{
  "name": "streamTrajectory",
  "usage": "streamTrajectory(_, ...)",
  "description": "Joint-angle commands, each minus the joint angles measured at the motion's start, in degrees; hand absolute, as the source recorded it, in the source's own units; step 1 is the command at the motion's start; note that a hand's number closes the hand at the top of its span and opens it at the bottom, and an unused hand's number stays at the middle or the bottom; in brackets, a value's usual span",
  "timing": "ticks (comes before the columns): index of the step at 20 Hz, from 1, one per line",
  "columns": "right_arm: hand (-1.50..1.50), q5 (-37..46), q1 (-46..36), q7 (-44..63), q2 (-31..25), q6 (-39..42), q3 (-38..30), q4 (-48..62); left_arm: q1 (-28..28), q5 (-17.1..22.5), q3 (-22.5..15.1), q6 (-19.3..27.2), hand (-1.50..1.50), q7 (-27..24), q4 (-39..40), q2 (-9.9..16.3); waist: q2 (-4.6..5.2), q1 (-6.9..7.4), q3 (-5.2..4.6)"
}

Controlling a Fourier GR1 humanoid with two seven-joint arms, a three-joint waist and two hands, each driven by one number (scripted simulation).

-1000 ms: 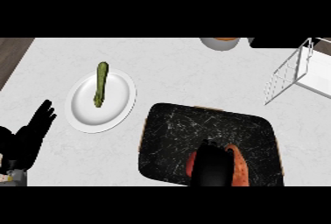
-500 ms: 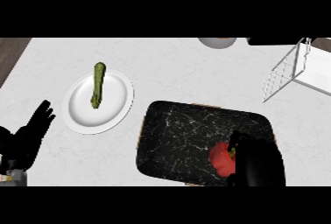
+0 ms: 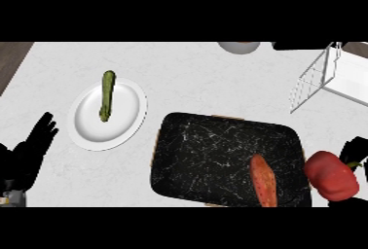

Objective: Pick the bell pepper from the tray and place it in the tiered shelf

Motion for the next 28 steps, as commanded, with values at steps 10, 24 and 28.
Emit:
streamTrajectory(10,1.5,-35.6,-13.3,9.1,-6.3,12.8,-34.5,-7.4,2.2,-1.3,-0.2,1.1,0.0,0.8,-2.0,-1.2,-0.43,-0.17,-0.2)
streamTrajectory(24,1.5,-43.8,-27.3,16.5,-35.8,14.0,-44.3,12.7,1.2,-2.7,-1.3,0.0,0.0,3.4,-5.4,-2.9,0.12,1.77,-0.15)
streamTrajectory(28,1.5,-39.7,-28.3,9.8,-40.3,13.5,-41.4,22.6,1.3,-1.4,1.2,-3.4,0.0,0.9,-2.9,-1.1,0.29,2.09,-0.14)
